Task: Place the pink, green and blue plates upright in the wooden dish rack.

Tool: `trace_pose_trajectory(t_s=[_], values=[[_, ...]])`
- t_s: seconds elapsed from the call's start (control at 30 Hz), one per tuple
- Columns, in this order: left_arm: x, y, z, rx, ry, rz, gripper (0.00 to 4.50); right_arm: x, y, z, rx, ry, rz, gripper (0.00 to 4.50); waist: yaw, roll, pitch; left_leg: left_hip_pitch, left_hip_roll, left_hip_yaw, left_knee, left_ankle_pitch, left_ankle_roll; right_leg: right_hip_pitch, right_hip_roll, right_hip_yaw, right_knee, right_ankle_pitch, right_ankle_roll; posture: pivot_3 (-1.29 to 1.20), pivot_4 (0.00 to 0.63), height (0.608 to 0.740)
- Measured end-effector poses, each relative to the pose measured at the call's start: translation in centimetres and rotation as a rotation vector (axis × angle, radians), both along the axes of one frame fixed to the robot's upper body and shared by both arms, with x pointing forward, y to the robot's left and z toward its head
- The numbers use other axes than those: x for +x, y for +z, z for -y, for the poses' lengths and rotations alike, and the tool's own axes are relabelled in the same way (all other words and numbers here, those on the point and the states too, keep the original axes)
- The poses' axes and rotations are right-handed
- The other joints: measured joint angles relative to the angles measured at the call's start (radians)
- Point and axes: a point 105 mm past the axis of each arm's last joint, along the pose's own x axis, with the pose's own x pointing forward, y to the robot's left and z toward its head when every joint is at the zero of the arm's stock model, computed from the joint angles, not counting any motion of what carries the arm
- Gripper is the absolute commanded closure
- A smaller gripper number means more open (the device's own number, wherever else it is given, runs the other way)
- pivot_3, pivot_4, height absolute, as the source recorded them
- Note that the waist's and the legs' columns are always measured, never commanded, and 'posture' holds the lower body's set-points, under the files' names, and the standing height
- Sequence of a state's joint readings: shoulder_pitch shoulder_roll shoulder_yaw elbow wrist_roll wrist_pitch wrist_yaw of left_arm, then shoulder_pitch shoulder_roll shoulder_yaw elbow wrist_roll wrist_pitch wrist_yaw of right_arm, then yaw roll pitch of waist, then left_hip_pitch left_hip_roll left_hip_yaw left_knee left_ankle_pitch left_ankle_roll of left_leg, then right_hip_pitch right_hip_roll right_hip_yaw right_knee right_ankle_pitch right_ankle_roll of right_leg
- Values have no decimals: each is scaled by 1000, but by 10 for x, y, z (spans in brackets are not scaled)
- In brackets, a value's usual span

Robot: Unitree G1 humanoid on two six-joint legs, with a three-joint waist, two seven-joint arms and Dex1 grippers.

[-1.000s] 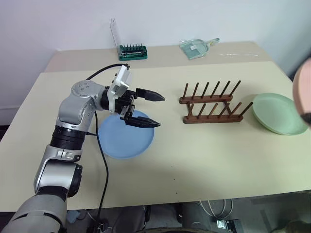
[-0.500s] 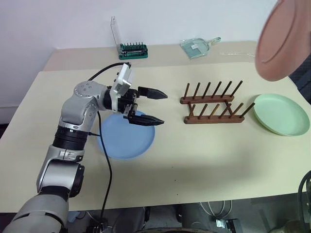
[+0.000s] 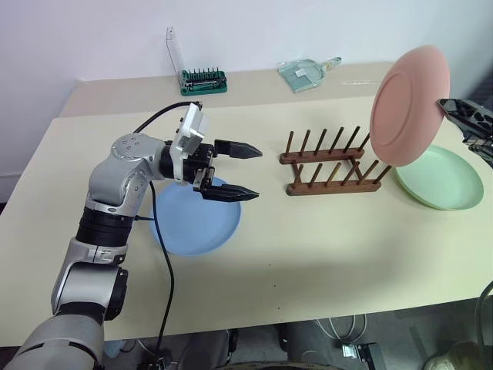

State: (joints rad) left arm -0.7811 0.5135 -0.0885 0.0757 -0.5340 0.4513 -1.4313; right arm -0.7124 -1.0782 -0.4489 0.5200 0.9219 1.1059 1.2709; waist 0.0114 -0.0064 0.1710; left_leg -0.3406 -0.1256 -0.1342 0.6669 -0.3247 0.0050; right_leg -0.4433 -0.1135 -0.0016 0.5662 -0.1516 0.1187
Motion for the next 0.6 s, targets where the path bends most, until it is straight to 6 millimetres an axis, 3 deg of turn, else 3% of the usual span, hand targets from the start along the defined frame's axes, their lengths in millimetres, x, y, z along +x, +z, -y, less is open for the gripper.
trace_pose_trajectory(t_s=[0.33,0.6], values=[[-1,2,2,-3,7,13,0,5,-12,1,-89,29,-42,4477,0,1,0,0,0,0,0,0,0,0,0,0,0,0,0,0,150,740],[-1,2,2,-4,6,12,0,3,-4,-6,-93,68,-24,4477,0,1,0,0,0,0,0,0,0,0,0,0,0,0,0,0,150,740]])
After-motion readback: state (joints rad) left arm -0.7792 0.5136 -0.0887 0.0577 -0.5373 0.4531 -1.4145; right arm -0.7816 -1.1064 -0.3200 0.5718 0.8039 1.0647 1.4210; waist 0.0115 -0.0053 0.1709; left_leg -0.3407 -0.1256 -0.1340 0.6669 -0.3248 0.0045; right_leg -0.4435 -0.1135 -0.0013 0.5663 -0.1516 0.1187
